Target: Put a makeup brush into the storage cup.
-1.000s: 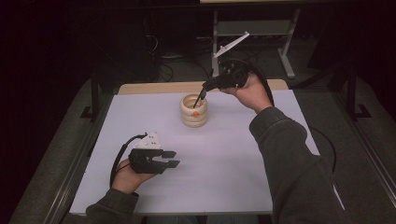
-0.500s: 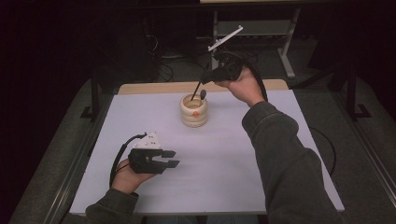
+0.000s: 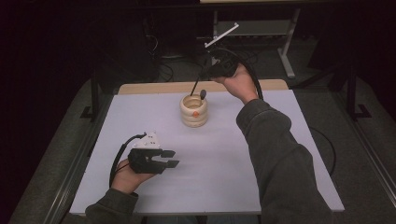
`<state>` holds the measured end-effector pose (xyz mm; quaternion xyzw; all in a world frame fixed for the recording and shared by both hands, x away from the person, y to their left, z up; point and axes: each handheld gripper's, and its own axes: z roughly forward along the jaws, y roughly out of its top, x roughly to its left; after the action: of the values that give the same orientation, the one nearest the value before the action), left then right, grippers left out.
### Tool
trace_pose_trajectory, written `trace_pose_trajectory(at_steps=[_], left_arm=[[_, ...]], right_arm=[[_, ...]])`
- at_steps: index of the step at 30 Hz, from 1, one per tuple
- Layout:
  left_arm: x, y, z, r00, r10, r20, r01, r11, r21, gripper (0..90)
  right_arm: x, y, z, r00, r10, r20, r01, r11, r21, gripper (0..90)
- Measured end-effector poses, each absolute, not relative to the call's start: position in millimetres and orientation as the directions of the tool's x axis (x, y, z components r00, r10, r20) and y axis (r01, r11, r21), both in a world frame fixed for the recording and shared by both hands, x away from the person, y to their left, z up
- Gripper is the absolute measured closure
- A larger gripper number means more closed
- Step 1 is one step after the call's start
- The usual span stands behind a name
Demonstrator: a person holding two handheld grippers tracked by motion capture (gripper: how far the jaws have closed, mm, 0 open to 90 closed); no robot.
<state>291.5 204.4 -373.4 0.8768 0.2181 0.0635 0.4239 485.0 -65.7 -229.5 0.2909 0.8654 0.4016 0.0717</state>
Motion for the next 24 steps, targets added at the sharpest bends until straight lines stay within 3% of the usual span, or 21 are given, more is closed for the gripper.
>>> trace_pose_trajectory(at_steps=[24], left_arm=[[291.9,208.5,-371.5,0.891,0.449,-0.07,0.331,-0.535,0.777,58.0]], right_arm=[[501.9,-46.9,-252.4,-0.784,0.61,0.109,0.498,0.515,0.697,84.8]])
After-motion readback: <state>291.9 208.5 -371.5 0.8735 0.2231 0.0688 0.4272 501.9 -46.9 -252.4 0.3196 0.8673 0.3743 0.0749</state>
